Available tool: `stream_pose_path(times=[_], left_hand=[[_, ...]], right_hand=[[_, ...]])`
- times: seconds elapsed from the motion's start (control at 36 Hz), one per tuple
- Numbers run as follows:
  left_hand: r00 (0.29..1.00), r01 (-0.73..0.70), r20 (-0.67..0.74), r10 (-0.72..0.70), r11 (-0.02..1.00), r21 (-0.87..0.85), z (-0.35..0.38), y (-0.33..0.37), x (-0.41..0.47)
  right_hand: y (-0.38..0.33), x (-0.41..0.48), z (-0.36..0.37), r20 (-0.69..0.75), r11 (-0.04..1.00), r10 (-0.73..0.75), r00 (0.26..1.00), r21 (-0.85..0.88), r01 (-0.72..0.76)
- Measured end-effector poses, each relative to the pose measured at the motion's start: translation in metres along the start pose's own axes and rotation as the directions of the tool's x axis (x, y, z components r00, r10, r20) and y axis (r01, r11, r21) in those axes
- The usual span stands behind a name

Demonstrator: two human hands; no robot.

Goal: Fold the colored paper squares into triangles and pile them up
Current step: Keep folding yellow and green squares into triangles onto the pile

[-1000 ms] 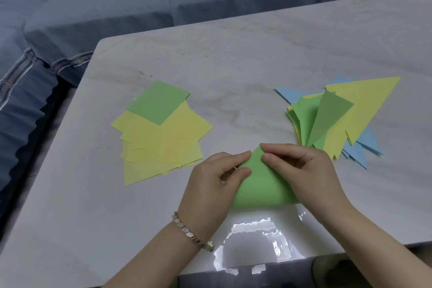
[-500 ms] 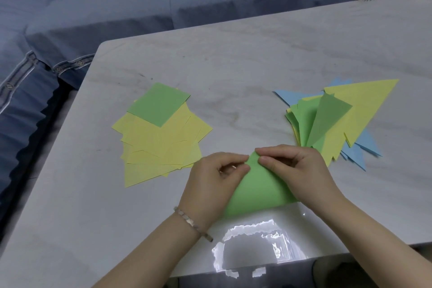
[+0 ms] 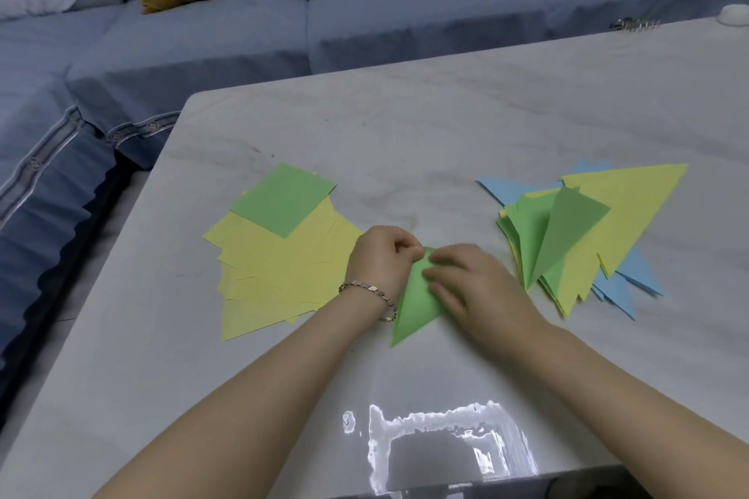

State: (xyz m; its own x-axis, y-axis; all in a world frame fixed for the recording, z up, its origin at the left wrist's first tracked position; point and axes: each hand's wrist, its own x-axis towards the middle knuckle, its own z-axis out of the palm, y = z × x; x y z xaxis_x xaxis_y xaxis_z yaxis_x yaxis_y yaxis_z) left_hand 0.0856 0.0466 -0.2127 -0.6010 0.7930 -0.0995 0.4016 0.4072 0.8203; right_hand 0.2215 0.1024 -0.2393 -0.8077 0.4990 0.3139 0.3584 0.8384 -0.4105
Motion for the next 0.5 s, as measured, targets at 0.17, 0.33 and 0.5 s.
stream_pose_path(times=[0.17, 0.33, 0.5], left_hand=[[1.000, 0.000, -0.009, 0.001, 0.993, 0.122, 0.005, -0.018, 0.005], [0.999, -0.037, -0.003, 0.038, 0.994, 0.099, 0.005, -0.028, 0.009], [0.998, -0.056, 0.021, 0.054, 0.996, 0.075, 0.004, -0.032, 0.010]], right_hand=[[0.005, -0.028, 0.022, 0.149, 0.995, -0.063, 0.987, -0.072, 0.074], [-0.005, -0.048, 0.024, 0.116, 0.986, -0.167, 0.979, -0.008, 0.169], [-0.008, -0.051, 0.026, 0.070, 0.986, -0.147, 0.987, -0.070, 0.152]])
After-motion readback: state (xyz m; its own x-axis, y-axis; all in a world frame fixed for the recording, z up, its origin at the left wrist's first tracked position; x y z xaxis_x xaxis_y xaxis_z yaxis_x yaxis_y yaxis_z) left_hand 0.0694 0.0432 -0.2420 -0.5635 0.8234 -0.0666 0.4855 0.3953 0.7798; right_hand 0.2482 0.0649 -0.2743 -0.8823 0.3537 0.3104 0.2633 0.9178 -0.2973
